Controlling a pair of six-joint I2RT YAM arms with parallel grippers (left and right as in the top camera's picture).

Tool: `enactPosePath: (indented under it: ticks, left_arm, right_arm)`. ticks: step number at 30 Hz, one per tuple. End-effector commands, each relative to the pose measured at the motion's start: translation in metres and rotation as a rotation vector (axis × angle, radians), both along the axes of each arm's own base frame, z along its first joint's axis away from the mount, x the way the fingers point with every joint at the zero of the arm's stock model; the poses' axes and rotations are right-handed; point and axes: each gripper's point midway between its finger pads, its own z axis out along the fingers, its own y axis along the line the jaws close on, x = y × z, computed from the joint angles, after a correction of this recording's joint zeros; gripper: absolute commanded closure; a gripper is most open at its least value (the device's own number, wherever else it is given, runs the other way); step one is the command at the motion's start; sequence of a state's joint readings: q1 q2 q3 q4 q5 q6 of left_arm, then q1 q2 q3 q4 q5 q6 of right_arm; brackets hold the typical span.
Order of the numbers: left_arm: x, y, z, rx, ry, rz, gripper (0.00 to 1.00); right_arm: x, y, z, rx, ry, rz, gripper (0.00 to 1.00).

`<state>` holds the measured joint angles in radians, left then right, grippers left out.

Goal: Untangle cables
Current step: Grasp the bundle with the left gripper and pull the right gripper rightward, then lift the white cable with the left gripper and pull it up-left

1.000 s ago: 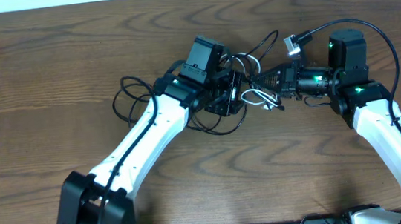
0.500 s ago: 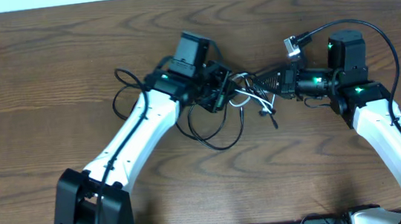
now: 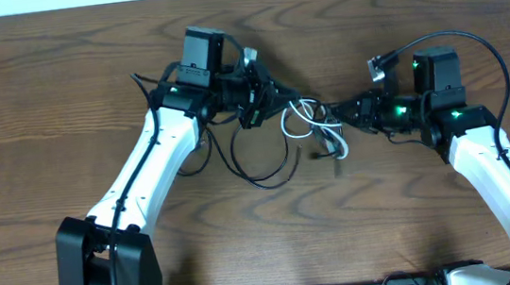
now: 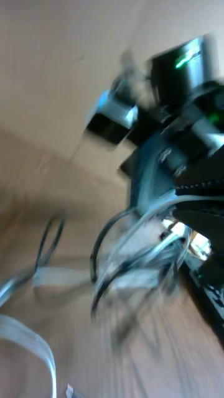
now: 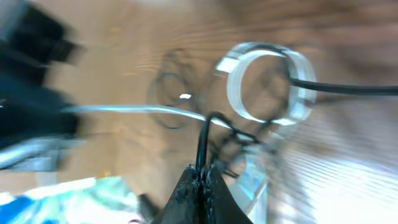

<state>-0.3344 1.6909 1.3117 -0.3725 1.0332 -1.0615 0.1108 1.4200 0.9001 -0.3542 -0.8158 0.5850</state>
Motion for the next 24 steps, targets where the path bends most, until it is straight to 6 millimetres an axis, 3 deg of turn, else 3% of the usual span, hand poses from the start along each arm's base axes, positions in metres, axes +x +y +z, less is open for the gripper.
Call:
enactPosePath:
  ticks: [1, 5, 10, 17, 24]
  left_arm:
    - [-0.012, 0.0, 0.041, -0.123, -0.144, -0.118, 0.92]
    - [-0.012, 0.009, 0.056, -0.113, -0.257, -0.113, 0.92]
    - [-0.012, 0.026, 0.088, -0.076, -0.413, -0.054, 0.93]
    - [-0.023, 0.063, 0.145, -0.034, -0.601, 0.087, 0.93]
    - [-0.039, 0.121, 0.188, 0.043, -0.736, 0.29, 0.92]
  right_arm:
    - [0.009, -0.03, -0.024, -0.233, -0.033, -0.079, 0.99]
    - [0.004, -0.059, -0.048, -0.419, 0.022, -0.149, 0.99]
    - [-0.004, -0.087, -0.065, -0.579, 0.077, -0.207, 0.99]
    - [-0.01, -0.097, -0.075, -0.63, 0.1, -0.225, 0.99]
    - [-0.01, -0.107, -0.079, -0.686, 0.105, -0.254, 0.99]
